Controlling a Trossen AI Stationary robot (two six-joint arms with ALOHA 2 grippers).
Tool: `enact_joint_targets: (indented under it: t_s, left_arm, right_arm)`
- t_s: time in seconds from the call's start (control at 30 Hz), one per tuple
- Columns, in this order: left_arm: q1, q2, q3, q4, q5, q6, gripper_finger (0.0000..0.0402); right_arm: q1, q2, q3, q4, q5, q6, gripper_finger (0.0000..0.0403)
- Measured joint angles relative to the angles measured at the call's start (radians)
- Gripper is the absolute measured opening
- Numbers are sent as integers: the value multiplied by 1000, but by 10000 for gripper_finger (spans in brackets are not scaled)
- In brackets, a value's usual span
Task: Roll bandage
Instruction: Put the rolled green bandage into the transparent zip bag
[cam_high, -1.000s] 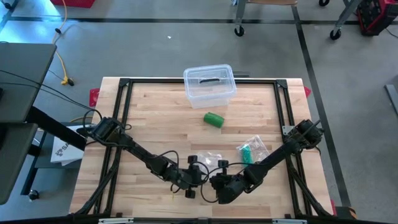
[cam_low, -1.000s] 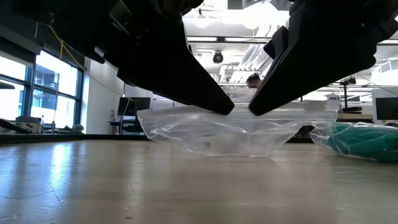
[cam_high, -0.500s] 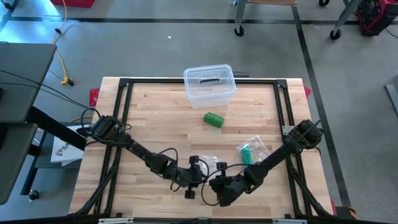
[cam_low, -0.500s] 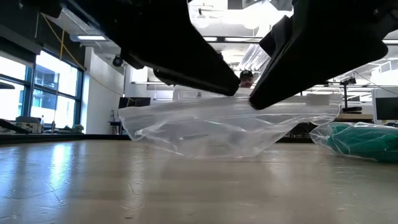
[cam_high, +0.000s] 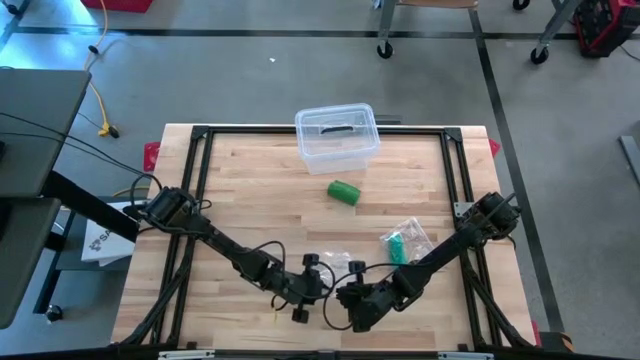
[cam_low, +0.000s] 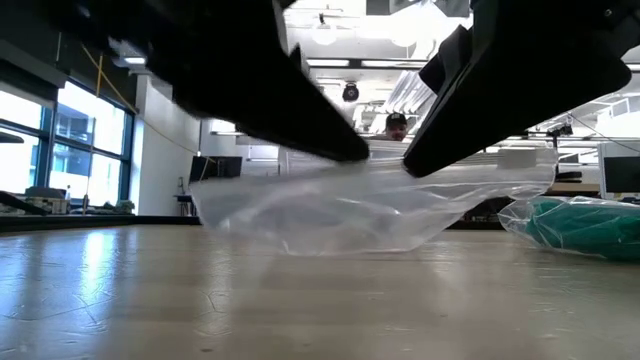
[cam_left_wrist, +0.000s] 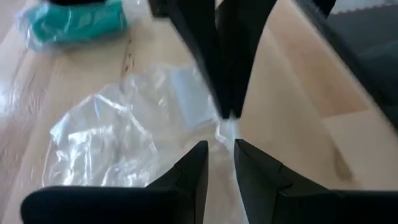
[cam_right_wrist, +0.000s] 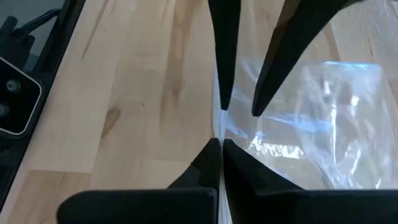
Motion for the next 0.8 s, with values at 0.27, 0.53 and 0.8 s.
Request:
enact_joint_targets:
  t_s: [0.27,0.53,0.8]
  left_arm:
    - [10,24,-8,1,10,-44,71]
    - [17,24,-8,5,51,-53,71]
    - [38,28,-8,31,159,-94,71]
  right_arm:
    - [0,0,0,-1,-2,6,0]
    - [0,0,0,-1,-2,14,0]
    - [0,0,0,0,5,29,11]
